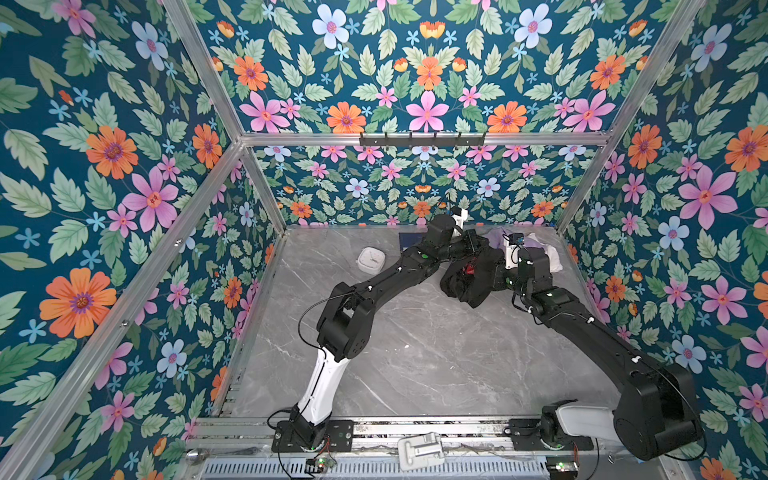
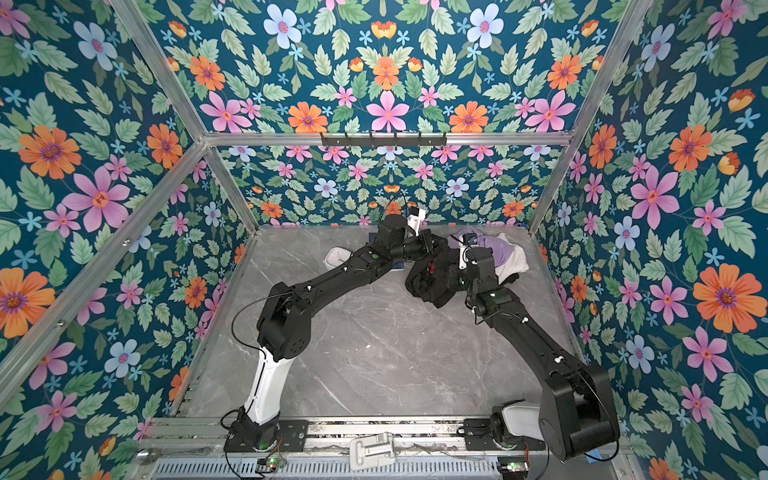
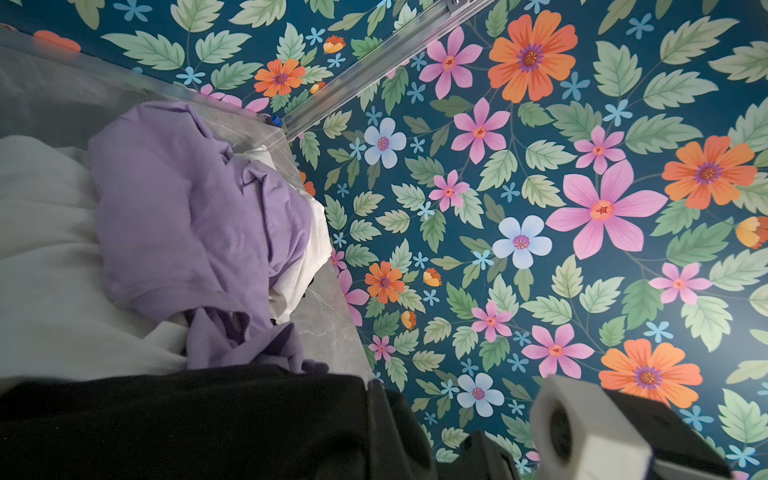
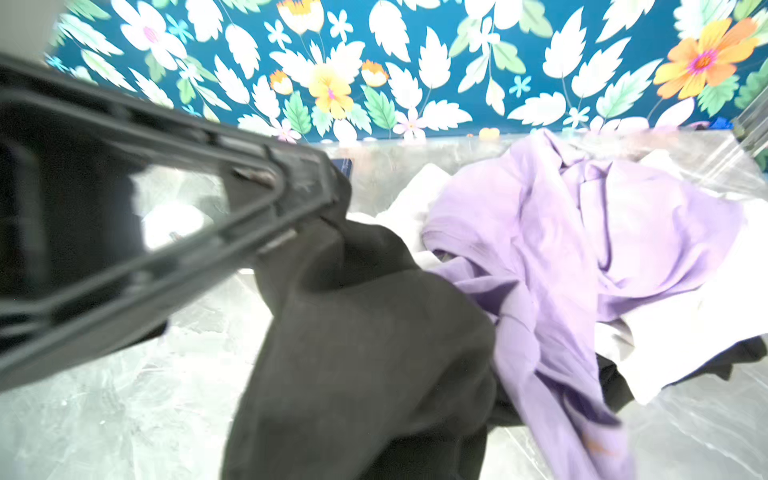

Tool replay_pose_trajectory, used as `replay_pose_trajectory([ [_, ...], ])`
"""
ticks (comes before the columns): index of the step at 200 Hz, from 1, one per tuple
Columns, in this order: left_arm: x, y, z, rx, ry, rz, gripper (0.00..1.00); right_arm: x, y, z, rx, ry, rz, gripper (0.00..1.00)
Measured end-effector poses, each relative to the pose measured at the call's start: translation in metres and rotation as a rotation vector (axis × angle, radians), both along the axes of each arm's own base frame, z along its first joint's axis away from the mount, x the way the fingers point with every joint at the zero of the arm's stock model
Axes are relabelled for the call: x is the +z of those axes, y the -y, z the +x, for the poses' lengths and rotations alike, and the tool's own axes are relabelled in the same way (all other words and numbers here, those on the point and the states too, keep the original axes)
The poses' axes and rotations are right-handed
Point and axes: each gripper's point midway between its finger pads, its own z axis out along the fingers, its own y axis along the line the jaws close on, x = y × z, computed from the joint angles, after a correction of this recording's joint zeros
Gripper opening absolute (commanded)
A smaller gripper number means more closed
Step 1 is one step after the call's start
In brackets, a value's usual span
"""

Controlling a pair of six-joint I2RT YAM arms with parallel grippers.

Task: Pick out a specific cloth from the pile
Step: 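Pull the black garment out of the pile with both grippers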

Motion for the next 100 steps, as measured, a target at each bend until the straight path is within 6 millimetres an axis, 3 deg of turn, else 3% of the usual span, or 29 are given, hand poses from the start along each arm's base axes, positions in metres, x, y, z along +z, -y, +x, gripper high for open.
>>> replay_pose_trajectory([
  [100,0.033,0.003,-0.004,-0.010,0.071,-0.043,0.00,0.065,0.004,-0.003,-0.016,0.149,0.032,0.00],
])
